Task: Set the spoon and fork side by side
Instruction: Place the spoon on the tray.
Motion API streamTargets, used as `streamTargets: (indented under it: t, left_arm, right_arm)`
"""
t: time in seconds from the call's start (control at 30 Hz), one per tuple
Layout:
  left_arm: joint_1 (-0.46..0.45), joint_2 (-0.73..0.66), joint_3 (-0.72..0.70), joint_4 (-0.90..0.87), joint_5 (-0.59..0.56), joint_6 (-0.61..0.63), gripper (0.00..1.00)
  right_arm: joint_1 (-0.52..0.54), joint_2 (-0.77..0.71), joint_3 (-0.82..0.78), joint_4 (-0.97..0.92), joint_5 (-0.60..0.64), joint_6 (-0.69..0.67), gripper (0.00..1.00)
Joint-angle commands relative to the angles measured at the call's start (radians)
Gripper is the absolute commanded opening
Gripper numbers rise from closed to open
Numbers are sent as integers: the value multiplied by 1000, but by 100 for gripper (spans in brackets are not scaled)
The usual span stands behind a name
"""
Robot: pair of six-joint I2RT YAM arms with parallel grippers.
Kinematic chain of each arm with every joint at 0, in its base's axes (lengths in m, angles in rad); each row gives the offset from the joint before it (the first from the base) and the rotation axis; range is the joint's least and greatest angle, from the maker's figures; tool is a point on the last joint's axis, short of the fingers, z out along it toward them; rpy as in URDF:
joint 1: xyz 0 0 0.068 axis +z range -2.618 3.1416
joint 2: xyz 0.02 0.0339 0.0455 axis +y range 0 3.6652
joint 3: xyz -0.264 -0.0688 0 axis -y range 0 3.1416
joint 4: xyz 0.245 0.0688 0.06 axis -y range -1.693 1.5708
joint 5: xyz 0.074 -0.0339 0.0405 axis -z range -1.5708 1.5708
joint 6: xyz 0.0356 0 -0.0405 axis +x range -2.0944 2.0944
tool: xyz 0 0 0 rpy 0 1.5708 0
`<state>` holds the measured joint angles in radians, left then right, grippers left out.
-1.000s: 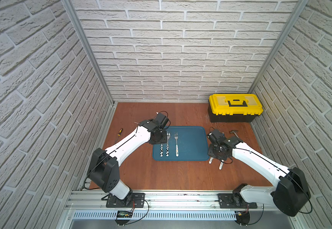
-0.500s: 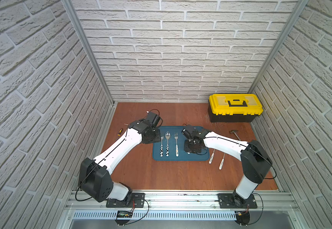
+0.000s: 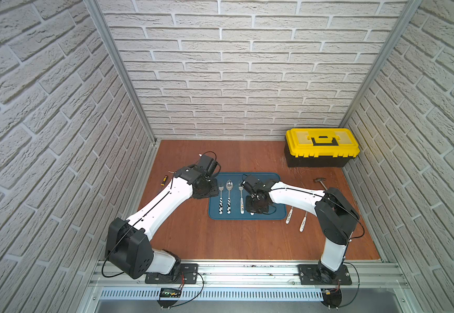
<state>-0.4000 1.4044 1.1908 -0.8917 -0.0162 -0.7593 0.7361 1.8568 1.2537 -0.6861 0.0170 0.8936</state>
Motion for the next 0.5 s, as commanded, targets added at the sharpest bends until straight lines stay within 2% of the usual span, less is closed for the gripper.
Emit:
streamTargets:
  t: [0.0, 0.47]
  left_arm:
    - [7, -12, -10, 11, 8, 13, 50]
    - [7, 4, -17, 23, 15, 14, 50]
  right_arm:
    - [5, 12, 28, 17, 6, -7, 6]
    - [8, 47, 43, 13, -7, -10, 6]
